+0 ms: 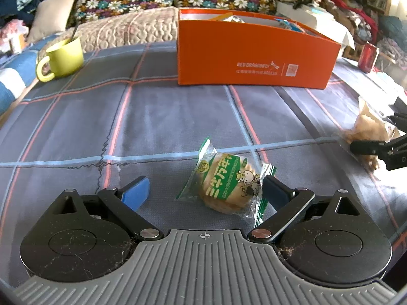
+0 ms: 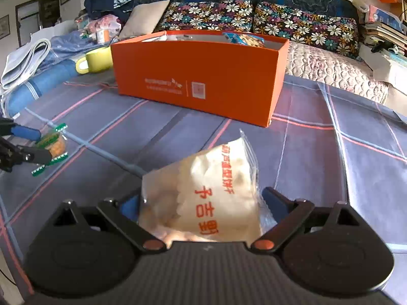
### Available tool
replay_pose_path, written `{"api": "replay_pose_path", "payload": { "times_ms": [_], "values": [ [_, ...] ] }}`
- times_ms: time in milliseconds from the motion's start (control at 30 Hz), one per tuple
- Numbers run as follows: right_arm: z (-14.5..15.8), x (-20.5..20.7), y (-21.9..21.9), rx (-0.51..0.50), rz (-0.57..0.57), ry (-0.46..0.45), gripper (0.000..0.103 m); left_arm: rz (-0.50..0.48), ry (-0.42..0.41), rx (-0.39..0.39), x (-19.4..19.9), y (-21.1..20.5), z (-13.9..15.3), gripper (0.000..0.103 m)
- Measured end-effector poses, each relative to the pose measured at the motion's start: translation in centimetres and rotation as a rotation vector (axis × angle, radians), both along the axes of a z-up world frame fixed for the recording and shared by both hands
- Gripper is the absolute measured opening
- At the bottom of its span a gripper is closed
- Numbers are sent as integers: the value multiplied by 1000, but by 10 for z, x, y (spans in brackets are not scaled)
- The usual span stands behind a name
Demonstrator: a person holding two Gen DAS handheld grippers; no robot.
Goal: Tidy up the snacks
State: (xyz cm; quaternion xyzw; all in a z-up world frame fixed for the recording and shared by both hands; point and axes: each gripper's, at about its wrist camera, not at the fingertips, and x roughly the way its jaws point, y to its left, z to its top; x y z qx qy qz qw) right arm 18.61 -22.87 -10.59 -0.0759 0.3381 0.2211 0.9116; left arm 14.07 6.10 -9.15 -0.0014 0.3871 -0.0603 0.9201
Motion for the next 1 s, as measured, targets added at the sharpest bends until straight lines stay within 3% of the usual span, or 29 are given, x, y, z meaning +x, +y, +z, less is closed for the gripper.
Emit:
{"api": "replay_pose_path", "payload": {
  "times_ms": [233, 433, 567, 633, 667, 733, 767, 933, 1000],
  "values": [
    [-1, 0, -3, 22, -13, 5, 93, -28, -2, 17, 1, -1, -1, 79],
    [1, 0, -3, 34, -18, 13, 93, -67, -3, 54, 10, -12, -9, 76],
    [1, -7, 4, 23, 31, 11, 92, -77, -16, 37, 11, -14, -9, 66],
    [0, -10, 9, -11, 45, -4, 92, -78, -27, 33, 11, -14, -9, 54],
    [-1, -11, 11, -25, 45, -10, 92, -76, -35, 33, 10, -14, -7, 35],
    [-1, -11, 10, -25, 43, -11, 90, -75, -28, 25, 13, -12, -5, 27],
    [0, -11, 9, -23, 35, -11, 88, -74, -25, 19, 14, -10, -4, 17],
    [3, -12, 1, 29, -26, 5, 84, -49, -23, -54, 16, 1, 6, 16],
    [7, -15, -2, 63, -48, -5, 84, -50, -44, -49, 13, 1, 13, 16]
  ]
}}
